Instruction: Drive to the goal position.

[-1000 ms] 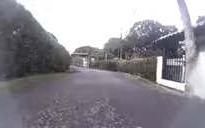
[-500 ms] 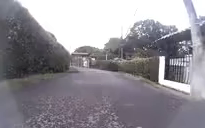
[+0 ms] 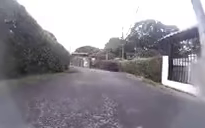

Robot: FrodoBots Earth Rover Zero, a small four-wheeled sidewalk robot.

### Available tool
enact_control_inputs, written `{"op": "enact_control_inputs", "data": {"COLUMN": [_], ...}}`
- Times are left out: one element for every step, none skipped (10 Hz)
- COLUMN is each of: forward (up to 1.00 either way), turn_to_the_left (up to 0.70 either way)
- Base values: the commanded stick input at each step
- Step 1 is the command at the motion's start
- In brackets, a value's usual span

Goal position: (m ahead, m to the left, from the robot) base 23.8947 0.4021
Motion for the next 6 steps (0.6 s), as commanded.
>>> {"op": "enact_control_inputs", "data": {"forward": [0.5,0.5,0.5,0.5,0.5,0.5], "turn_to_the_left": [0.0,0.0,0.0,0.0,0.0,0.0]}}
